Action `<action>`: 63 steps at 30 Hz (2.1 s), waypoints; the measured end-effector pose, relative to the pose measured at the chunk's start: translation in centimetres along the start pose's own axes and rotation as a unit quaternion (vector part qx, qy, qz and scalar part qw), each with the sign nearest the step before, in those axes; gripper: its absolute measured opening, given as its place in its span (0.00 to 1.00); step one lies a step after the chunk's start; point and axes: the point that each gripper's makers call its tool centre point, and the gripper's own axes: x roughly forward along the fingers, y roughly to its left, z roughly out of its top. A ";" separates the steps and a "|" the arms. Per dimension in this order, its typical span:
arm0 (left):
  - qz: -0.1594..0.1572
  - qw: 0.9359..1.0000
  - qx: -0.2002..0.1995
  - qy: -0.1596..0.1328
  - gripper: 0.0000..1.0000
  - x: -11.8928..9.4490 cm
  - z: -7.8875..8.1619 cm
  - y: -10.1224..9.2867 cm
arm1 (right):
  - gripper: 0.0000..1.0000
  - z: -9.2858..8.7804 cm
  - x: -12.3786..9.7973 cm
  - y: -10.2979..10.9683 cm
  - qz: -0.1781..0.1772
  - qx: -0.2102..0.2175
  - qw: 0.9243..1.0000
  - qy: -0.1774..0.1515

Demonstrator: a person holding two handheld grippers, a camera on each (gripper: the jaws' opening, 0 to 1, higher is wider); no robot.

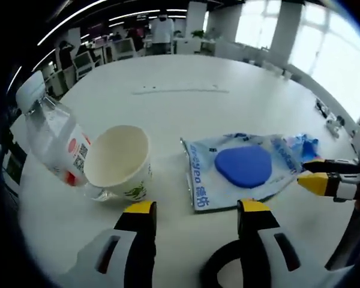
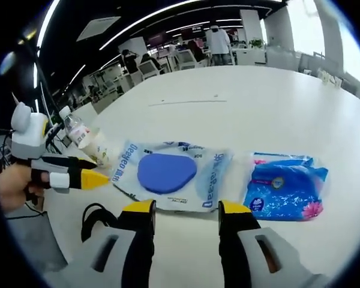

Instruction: Arrange the tabletop items into an orderly group along one side of the table until the central work area is clear of visible clutter.

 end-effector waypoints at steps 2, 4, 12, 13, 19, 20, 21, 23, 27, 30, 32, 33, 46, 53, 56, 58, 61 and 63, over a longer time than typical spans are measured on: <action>0.004 1.000 0.003 -0.004 0.50 -0.6 0.2 0.1 | 0.39 0.1 -0.1 0.1 0.002 0.002 1.000 -0.001; 0.007 1.000 0.004 -0.007 0.50 -1.1 0.4 0.3 | 0.39 0.3 -0.3 0.1 0.004 0.001 1.000 -0.003; 0.020 1.000 0.002 -0.003 0.50 -3.0 -0.4 1.6 | 0.38 0.3 -0.9 1.4 0.019 0.004 1.000 -0.005; 0.021 1.000 -0.003 -0.002 0.50 -3.2 -0.6 1.8 | 0.38 0.2 -1.0 1.6 0.021 0.004 1.000 -0.004; 0.025 1.000 -0.007 0.001 0.50 -4.8 -2.0 1.6 | 0.37 -0.8 -1.1 3.2 0.046 -0.005 0.999 0.004; 0.028 1.000 -0.008 0.003 0.50 -5.0 -2.4 1.6 | 0.37 -1.1 -1.3 3.6 0.049 -0.008 0.999 0.005; 0.029 1.000 -0.009 0.005 0.50 -5.0 -2.6 1.7 | 0.37 -1.6 -1.5 4.1 0.053 -0.012 0.999 0.007; 0.029 0.999 -0.013 0.007 0.49 -5.2 -3.2 1.6 | 0.37 -2.0 -1.6 4.5 0.059 -0.018 0.998 0.010; 0.031 0.999 -0.024 0.016 0.49 -5.4 -4.3 1.6 | 0.37 -2.7 -1.9 5.5 0.070 -0.024 0.997 0.016; 0.029 0.999 -0.027 0.019 0.48 -5.5 -4.6 1.2 | 0.37 -2.7 -2.0 6.0 0.078 -0.026 0.996 0.017; 0.025 0.999 -0.026 0.018 0.47 -5.6 -4.7 0.9 | 0.37 -2.9 -2.1 6.9 0.093 -0.040 0.995 0.018; 0.023 0.999 -0.027 0.018 0.47 -5.7 -4.8 0.7 | 0.36 -3.1 -2.1 7.2 0.100 -0.047 0.994 0.019; 0.022 0.998 -0.050 0.032 0.44 -6.6 -8.4 -0.6 | 0.33 -6.0 -2.2 11.7 0.154 -0.127 0.979 0.041; 0.016 0.996 -0.082 0.040 0.36 -5.9 -10.0 -2.1 | 0.30 -7.5 -1.3 12.2 0.161 -0.142 0.974 0.074; 0.014 0.995 -0.085 0.043 0.34 -5.4 -10.6 -2.7 | 0.28 -8.0 -0.8 12.3 0.161 -0.151 0.972 0.083; 0.015 0.995 -0.088 0.044 0.32 -5.3 -10.9 -3.1 | 0.26 -8.2 -0.5 12.3 0.161 -0.154 0.971 0.086; 0.049 0.994 -0.091 0.044 0.38 -5.2 -11.5 -2.0 | 0.25 -8.4 -0.5 12.3 0.159 -0.153 0.971 0.091; 0.044 0.992 -0.113 0.037 0.41 -4.7 -11.8 -1.8 | 0.24 -8.5 -0.3 12.3 0.157 -0.153 0.971 0.092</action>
